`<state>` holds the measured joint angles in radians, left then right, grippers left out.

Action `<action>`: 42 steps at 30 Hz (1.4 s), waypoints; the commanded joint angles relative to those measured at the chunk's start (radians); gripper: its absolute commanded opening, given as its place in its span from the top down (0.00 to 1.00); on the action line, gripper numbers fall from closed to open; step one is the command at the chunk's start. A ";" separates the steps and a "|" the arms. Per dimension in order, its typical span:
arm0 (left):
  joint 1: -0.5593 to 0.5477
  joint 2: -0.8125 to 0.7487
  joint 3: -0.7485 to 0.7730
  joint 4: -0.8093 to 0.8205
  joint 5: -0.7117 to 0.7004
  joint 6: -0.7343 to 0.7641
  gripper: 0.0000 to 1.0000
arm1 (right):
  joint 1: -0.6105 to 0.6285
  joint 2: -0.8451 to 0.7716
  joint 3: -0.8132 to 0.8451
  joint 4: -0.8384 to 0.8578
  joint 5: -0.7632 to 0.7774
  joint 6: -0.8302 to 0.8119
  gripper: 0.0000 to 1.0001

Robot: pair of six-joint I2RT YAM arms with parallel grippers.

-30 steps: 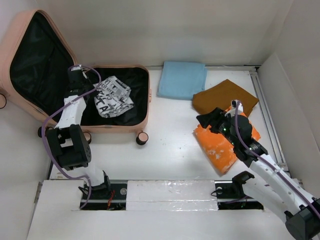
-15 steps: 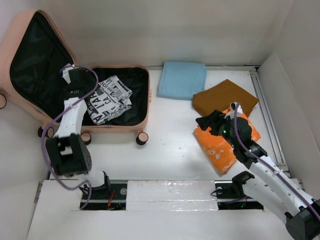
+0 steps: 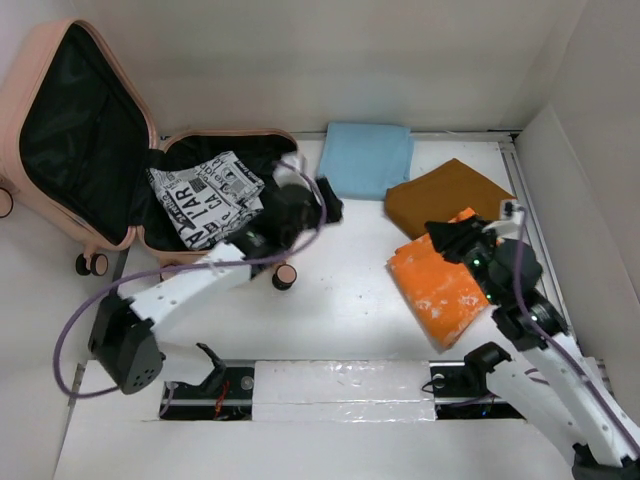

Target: Pack the luggage

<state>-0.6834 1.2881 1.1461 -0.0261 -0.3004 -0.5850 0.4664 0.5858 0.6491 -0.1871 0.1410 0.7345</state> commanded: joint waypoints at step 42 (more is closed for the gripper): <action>-0.255 0.257 -0.298 0.072 -0.132 -0.193 0.29 | 0.026 0.108 -0.019 0.089 -0.093 -0.035 0.41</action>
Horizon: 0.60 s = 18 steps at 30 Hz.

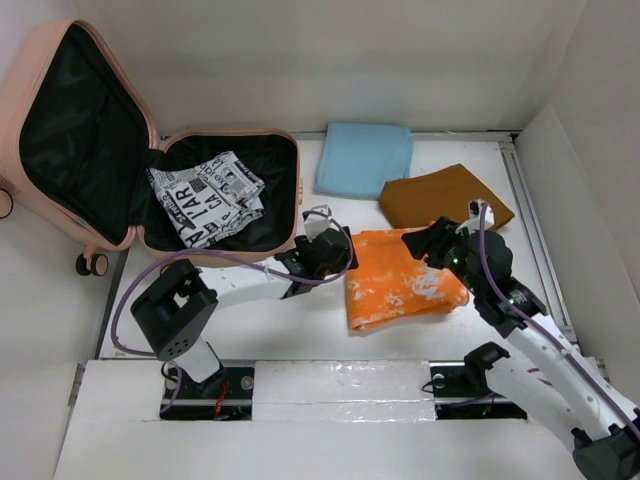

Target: Pack the luggage

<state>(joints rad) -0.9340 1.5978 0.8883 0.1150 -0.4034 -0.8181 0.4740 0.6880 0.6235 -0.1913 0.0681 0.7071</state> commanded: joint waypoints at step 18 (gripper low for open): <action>-0.039 0.183 -0.106 0.354 0.506 -0.038 0.22 | 0.018 0.027 -0.048 0.112 0.019 -0.006 0.39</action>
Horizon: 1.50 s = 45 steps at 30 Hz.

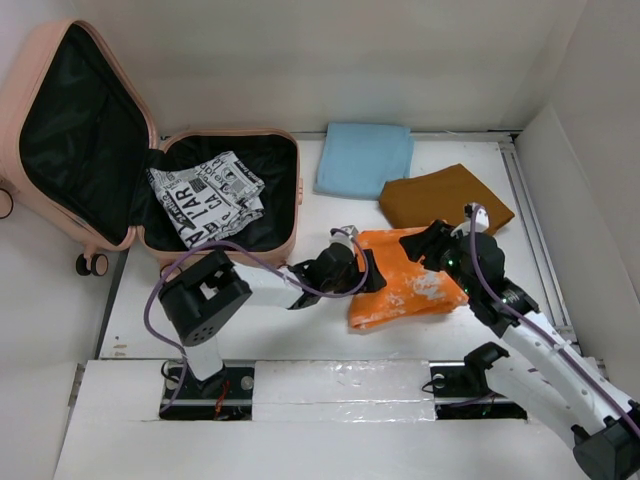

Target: Pack the luggage

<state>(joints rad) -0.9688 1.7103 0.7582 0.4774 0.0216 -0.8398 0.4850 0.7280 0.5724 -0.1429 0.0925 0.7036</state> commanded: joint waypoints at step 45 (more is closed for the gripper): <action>0.752 -0.143 0.871 -0.678 0.049 0.484 1.00 | 0.007 -0.051 0.049 0.115 -0.017 -0.021 0.34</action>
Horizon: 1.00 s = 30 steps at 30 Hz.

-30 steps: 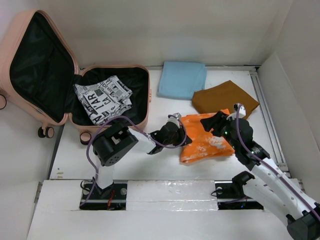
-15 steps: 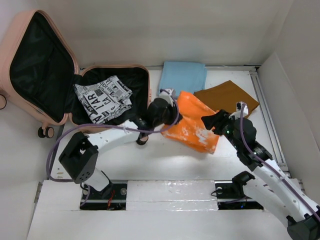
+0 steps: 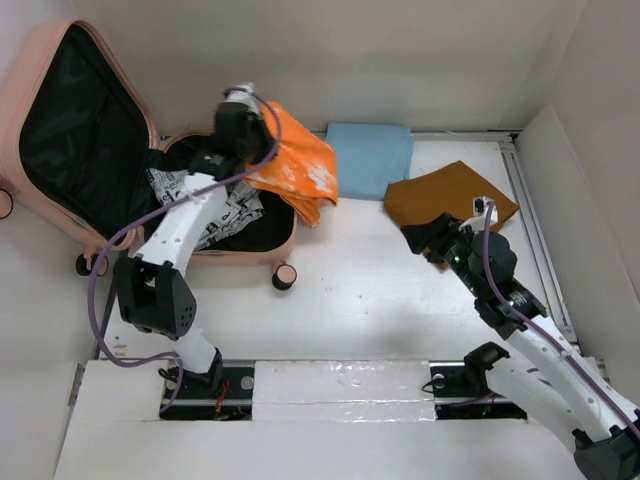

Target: Pack the luggage

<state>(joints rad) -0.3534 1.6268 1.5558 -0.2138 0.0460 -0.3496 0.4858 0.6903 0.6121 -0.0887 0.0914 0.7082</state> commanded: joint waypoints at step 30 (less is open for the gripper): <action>-0.117 -0.334 -0.393 0.106 -0.359 -0.219 0.16 | 0.007 -0.066 0.041 0.012 -0.024 -0.026 0.28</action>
<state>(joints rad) -0.2424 1.2339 1.1683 -0.1398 -0.2058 -0.5224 0.4858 0.6472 0.5701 -0.0841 0.0227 0.6777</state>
